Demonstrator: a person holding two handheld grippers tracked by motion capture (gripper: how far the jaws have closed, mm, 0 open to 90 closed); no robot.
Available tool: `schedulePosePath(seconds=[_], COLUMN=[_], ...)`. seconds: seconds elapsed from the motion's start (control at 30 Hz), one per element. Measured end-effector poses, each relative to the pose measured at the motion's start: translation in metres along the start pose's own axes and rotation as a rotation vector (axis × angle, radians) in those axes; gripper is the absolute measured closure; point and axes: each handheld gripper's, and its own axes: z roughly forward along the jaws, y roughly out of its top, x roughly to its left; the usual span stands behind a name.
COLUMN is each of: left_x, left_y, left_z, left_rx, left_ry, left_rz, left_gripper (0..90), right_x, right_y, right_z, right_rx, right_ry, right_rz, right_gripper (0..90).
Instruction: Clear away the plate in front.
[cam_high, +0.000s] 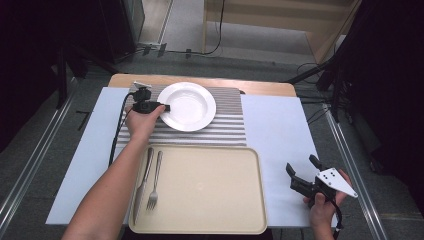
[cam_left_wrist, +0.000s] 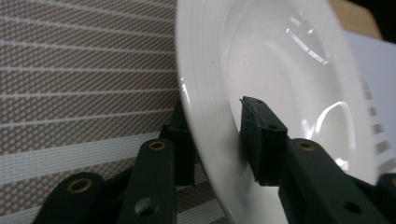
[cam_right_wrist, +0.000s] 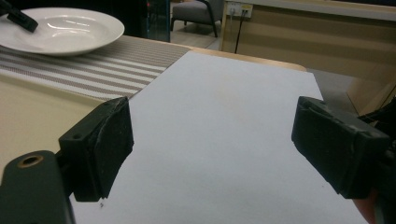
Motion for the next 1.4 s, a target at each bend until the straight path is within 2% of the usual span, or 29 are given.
schedulePosePath(seconds=[0.03,0.07,0.13,0.17,0.23,0.43,0.63,0.73,0.8,0.87,0.93,1.0,1.07,1.23,1.27,1.3,1.33,1.4], left_x=[-0.004,-0.009,-0.014,-0.017,-0.017,-0.006,0.007,0.015,0.021,0.022,0.021,0.018,0.016,0.012,0.011,0.009,0.008,0.008], left_y=[0.0,0.0,0.001,0.002,0.001,0.0,-0.003,-0.006,-0.009,-0.012,-0.013,-0.015,-0.015,-0.015,-0.015,-0.015,-0.015,-0.015], left_z=[-0.001,-0.003,-0.006,-0.006,-0.005,-0.004,0.001,0.004,0.006,0.009,0.013,0.015,0.018,0.019,0.019,0.02,0.02,0.019], left_rx=[-0.006,-0.016,-0.028,-0.023,-0.023,-0.011,0.001,0.017,0.015,0.019,0.031,0.031,0.026,0.02,0.021,0.022,0.023,0.022], left_ry=[0.002,-0.013,-0.039,-0.027,-0.026,-0.059,-0.074,-0.076,-0.103,-0.122,-0.116,-0.108,-0.105,-0.076,-0.063,-0.031,-0.017,-0.012], left_rz=[0.017,0.032,0.036,0.043,0.026,-0.023,-0.1,-0.135,-0.18,-0.192,-0.191,-0.181,-0.189,-0.183,-0.178,-0.159,-0.149,-0.156], left_gripper=[74.0,75.7,80.5,80.8,80.8,80.4,78.2,74.1,72.1,71.7,63.4,62.4,57.9,58.9,60.9,64.1,69.8,69.9], right_x=[0.0,0.0,0.0,0.0,0.0,0.0,0.0,0.0,0.0,0.0,0.0,0.0,0.0,0.0,0.0,0.0,0.0,0.0], right_y=[0.0,0.0,0.0,0.0,0.0,0.0,0.0,0.0,0.0,0.0,0.0,0.0,0.0,0.0,0.0,0.0,0.0,0.0], right_z=[0.0,0.0,0.0,0.0,0.0,0.0,0.0,0.001,0.001,0.001,0.001,0.001,0.001,0.001,0.001,0.001,0.001,0.002], right_rx=[0.0,0.0,-0.001,-0.001,-0.001,0.0,0.002,0.001,0.001,0.001,0.001,0.002,0.002,0.001,0.002,0.002,0.002,0.003], right_ry=[-0.001,-0.001,-0.001,0.0,0.0,0.001,-0.001,0.0,-0.001,-0.001,-0.001,-0.002,-0.002,-0.002,-0.002,-0.003,-0.002,-0.003], right_rz=[0.001,0.0,0.0,0.0,-0.001,-0.001,-0.001,-0.003,-0.003,-0.003,-0.003,-0.003,-0.003,-0.004,-0.003,-0.004,-0.004,-0.004], right_gripper=[13.6,13.6,13.6,13.6,13.6,13.6,13.6,13.6,13.6,13.6,13.6,13.6,13.7,13.6,13.7,13.6,13.7,13.6])
